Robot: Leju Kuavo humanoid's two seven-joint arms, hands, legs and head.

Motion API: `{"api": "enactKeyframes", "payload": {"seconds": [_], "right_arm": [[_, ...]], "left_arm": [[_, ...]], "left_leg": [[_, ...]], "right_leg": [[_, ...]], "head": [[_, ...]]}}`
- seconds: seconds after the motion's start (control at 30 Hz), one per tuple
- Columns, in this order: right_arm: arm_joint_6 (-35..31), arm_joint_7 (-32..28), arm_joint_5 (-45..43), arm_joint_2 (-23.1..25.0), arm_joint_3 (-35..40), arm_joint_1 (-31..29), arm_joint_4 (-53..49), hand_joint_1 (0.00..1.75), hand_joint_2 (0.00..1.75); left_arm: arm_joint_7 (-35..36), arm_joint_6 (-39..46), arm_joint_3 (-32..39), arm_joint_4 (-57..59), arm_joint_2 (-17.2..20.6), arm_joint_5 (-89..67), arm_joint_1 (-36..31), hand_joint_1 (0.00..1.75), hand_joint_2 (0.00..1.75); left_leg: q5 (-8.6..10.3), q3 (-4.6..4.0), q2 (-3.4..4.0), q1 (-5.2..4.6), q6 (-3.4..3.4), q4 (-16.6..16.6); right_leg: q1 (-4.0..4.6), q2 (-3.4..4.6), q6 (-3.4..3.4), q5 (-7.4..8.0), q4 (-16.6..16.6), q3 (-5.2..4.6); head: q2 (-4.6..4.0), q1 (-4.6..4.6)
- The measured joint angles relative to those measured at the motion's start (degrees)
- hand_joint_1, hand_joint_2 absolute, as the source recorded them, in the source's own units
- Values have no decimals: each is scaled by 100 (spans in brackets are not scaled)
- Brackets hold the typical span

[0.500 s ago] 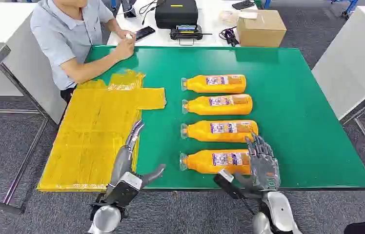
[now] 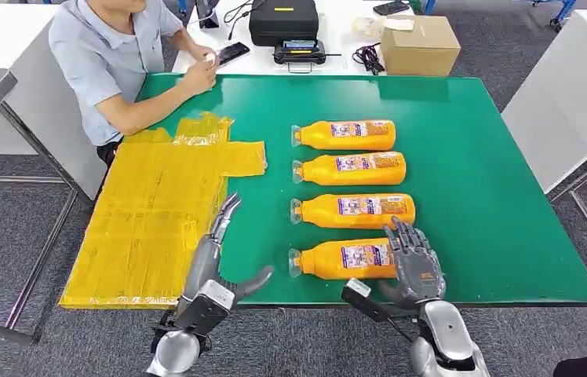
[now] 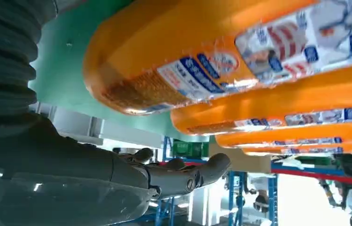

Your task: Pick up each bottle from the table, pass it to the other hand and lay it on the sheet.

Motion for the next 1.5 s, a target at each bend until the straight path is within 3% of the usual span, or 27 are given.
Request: {"api": "enactKeyframes", "payload": {"seconds": [1.2,1.23,1.27,1.5], "right_arm": [[656,192,-566,-652,582,-672,944,0,175],[660,192,-582,-660,599,-684,964,159,175],[660,192,-584,-673,612,-690,979,175,175],[831,110,-828,-876,719,-743,1110,175,175]], "left_arm": [[-96,-87,-173,214,2,-2,-90,0,175],[-98,-87,-175,216,2,-2,-91,0,175],[-101,-87,-177,219,2,-2,-92,0,175],[-127,-87,-188,269,2,24,-116,0,175]], "left_leg": [[0,21,5,0,1,1],[0,25,5,-1,1,1],[0,28,4,-1,1,1],[3,34,1,-3,5,1]], "right_leg": [[0,2,1,1,-1,17],[0,2,0,1,-1,20],[0,2,0,1,-1,24],[-2,0,1,2,-2,33]], "head": [[0,-2],[0,-2],[0,0],[0,0]]}}
